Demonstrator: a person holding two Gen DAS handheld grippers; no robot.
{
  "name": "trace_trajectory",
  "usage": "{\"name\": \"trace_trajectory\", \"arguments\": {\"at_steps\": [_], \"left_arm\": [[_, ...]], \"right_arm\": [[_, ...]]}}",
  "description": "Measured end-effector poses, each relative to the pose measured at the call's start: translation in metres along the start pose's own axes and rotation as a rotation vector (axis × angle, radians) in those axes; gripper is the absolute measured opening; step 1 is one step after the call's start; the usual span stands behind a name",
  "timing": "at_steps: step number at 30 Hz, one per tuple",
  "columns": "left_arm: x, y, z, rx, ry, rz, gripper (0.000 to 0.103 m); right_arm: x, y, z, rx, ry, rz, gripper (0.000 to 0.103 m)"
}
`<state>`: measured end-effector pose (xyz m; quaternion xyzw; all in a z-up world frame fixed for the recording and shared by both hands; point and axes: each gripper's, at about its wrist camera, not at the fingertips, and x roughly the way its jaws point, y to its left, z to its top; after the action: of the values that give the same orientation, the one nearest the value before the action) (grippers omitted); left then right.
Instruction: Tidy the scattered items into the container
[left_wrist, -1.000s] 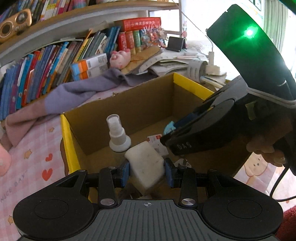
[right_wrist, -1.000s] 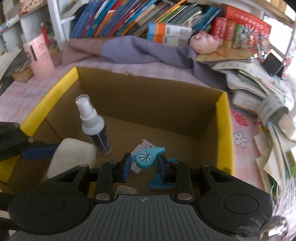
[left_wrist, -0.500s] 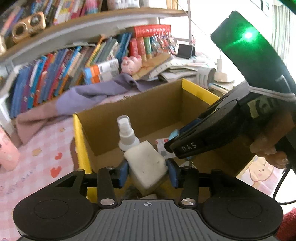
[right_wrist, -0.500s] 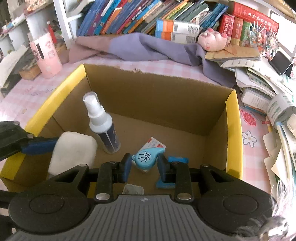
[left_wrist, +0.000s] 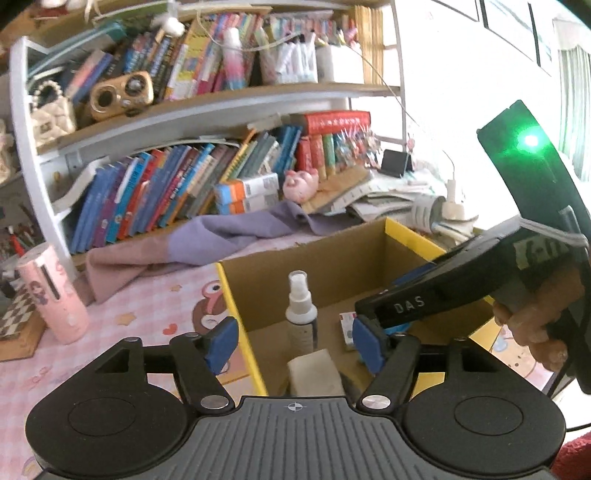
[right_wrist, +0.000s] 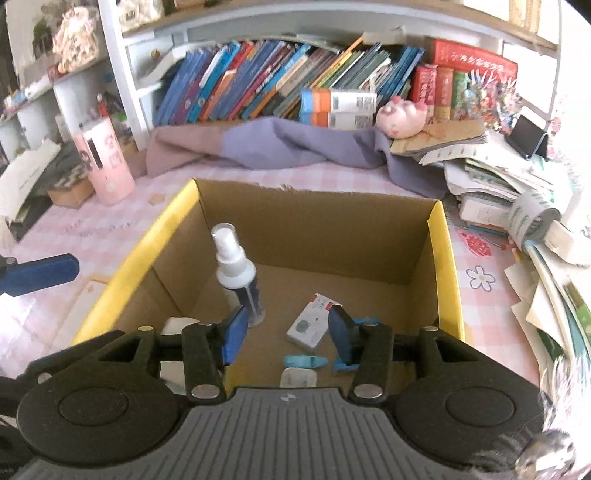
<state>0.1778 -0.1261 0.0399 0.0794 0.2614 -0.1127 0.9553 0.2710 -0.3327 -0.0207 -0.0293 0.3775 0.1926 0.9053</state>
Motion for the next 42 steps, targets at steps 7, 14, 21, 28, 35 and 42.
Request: {"name": "trace_trajectory", "arguments": {"at_steps": [7, 14, 21, 28, 35, 42], "left_arm": [[-0.038, 0.013, -0.009, -0.034, -0.047, 0.035, 0.084], [-0.07, 0.026, -0.028, -0.08, -0.063, 0.048, 0.091], [-0.103, 0.03, -0.058, -0.103, -0.055, 0.066, 0.096], [-0.131, 0.04, -0.092, -0.155, -0.015, 0.161, 0.098], [-0.152, 0.052, -0.115, -0.187, 0.046, 0.197, 0.099], [-0.168, 0.053, -0.126, -0.153, 0.06, 0.182, 0.099]], "right_arm": [[-0.036, 0.024, -0.02, 0.035, -0.089, -0.034, 0.052], [-0.063, 0.054, -0.041, 0.033, -0.138, -0.067, 0.053], [-0.085, 0.09, -0.074, 0.024, -0.134, -0.093, 0.06], [-0.102, 0.12, -0.11, 0.031, -0.111, -0.104, 0.061], [-0.113, 0.146, -0.137, 0.033, -0.092, -0.099, 0.065], [-0.122, 0.168, -0.156, 0.019, -0.079, -0.083, 0.071]]}}
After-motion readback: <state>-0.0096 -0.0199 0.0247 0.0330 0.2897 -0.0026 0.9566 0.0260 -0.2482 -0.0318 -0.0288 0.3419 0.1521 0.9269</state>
